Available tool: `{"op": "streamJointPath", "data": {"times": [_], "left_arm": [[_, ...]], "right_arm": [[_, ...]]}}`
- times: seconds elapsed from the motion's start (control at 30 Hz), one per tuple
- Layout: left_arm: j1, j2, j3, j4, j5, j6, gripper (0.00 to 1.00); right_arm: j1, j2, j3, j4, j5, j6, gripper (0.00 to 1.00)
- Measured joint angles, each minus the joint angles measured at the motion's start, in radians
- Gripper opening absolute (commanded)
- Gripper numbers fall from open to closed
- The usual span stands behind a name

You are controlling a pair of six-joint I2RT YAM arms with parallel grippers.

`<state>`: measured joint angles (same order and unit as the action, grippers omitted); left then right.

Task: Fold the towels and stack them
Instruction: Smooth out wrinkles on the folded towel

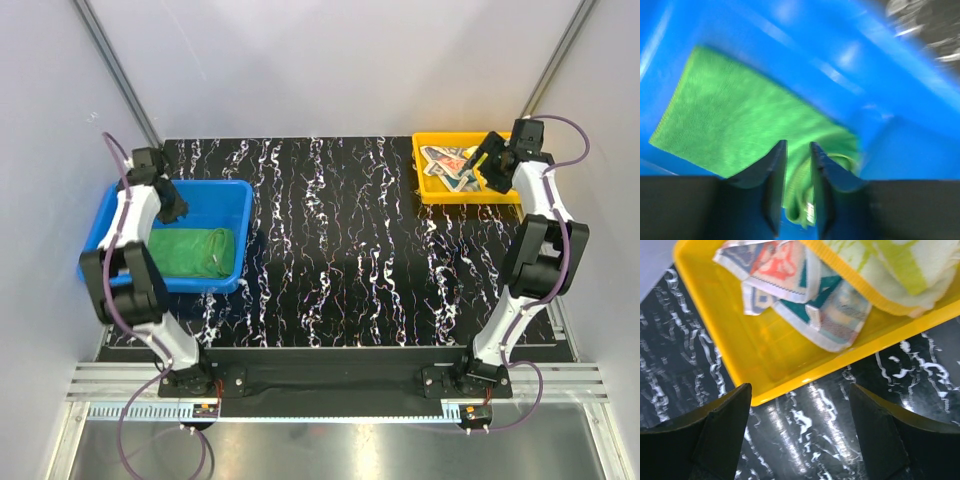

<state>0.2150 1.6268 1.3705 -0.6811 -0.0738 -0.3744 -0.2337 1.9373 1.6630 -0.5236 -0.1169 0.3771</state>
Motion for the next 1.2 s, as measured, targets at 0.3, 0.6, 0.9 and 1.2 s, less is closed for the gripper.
{"op": "streamJointPath", "data": {"times": [0.3, 0.6, 0.9, 1.2], "left_arm": [[0.002, 0.253, 0.003, -0.096, -0.061, 0.045, 0.08], [-0.007, 0.262, 0.003, -0.074, 0.055, 0.077, 0.07], [-0.057, 0.262, 0.003, -0.064, 0.129, 0.091, 0.07], [-0.099, 0.262, 0.003, -0.064, 0.217, 0.09, 0.07]], "right_arm": [[0.0, -0.045, -0.034, 0.071, -0.161, 0.049, 0.84], [0.0, -0.048, -0.047, 0.088, -0.193, 0.052, 0.84], [0.0, -0.048, -0.05, 0.093, -0.21, 0.059, 0.84], [0.0, -0.05, -0.067, 0.093, -0.21, 0.059, 0.84]]}}
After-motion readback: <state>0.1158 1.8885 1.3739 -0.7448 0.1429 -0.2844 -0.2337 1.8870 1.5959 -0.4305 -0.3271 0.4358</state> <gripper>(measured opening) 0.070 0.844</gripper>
